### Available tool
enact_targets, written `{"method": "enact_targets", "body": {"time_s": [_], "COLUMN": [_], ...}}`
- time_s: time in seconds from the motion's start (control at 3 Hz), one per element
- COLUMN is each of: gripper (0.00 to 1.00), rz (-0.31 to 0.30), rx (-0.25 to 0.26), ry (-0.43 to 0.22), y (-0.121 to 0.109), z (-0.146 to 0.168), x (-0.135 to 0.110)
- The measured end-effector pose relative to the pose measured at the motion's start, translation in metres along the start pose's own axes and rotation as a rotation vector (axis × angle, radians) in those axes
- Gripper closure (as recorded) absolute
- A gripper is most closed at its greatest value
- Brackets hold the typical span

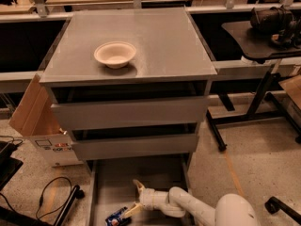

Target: Place pepsi can into bottom drawer

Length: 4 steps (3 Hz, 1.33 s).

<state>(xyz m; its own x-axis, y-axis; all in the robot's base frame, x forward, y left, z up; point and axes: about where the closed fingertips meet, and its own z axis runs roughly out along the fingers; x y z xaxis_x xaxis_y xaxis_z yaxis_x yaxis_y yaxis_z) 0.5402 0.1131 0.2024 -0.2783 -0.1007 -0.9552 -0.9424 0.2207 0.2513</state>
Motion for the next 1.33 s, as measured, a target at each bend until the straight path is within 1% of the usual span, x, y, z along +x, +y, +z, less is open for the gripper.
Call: {"method": "enact_targets", "body": {"time_s": [0.33,0.67,1.0,1.33], "gripper": [0.0,0.0,0.0,0.0], "rz": [0.0,-0.011,-0.034,-0.056], "rx": [0.0,0.0,-0.027,-0.09], "ry": [0.0,0.021,0.127,0.151], "y": [0.0,0.011,0.032,0.061], "z": [0.0,-0.013,-0.043,-0.042], "x": [0.0,-0.01,-0.035,-0.059]}}
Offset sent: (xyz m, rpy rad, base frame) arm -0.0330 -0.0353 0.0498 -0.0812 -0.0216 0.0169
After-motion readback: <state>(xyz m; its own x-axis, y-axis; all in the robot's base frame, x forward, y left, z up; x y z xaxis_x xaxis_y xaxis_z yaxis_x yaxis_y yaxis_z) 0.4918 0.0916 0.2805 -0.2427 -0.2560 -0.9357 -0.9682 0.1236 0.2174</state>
